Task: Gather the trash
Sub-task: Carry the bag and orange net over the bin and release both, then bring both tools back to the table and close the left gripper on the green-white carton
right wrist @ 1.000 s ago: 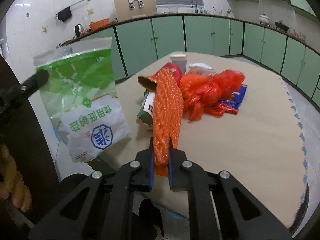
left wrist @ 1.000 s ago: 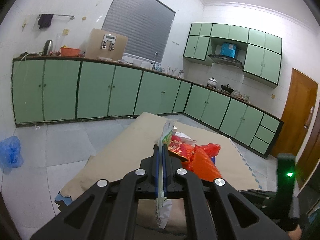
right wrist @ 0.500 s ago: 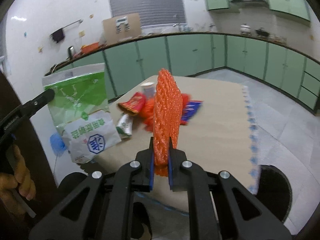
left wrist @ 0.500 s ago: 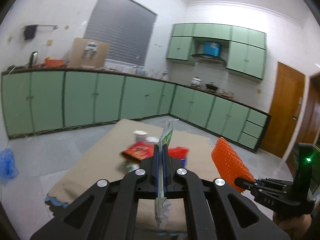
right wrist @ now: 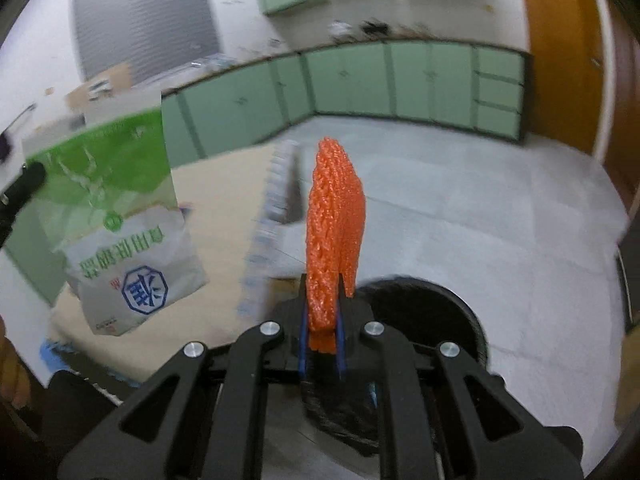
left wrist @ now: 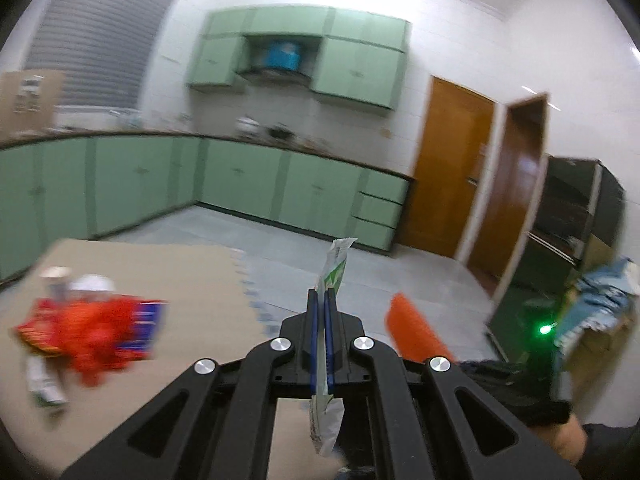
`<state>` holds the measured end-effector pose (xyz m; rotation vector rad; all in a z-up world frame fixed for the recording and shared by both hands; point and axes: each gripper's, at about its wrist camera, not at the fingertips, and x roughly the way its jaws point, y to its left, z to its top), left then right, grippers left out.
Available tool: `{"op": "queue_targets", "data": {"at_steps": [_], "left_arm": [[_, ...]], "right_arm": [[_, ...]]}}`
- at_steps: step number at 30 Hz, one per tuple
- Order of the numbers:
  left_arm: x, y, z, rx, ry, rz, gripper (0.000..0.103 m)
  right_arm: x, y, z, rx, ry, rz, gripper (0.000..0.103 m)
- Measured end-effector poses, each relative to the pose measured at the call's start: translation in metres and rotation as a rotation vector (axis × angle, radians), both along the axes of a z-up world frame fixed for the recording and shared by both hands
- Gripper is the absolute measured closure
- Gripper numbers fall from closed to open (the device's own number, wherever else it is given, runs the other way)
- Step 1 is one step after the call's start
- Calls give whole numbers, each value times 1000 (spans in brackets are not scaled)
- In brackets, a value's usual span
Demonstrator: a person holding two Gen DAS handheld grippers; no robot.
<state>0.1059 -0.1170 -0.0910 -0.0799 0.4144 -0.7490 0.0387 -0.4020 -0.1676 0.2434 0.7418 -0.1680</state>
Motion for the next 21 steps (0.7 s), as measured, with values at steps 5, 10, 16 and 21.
{"op": "queue_targets", "data": {"at_steps": [5, 10, 16, 21], "left_arm": [[28, -94, -55, 81, 90, -135, 100], [50, -144, -115, 153, 211, -172, 100], [74, -180, -178, 260, 337, -181, 80], [72, -185, -182, 269, 331, -188, 68]], "right_arm": [[12, -51, -67, 80, 154, -75, 94], [25, -71, -109, 138, 247, -103, 91], [26, -93, -132, 168, 302, -160, 65], [31, -100, -135, 189, 305, -175, 62]]}}
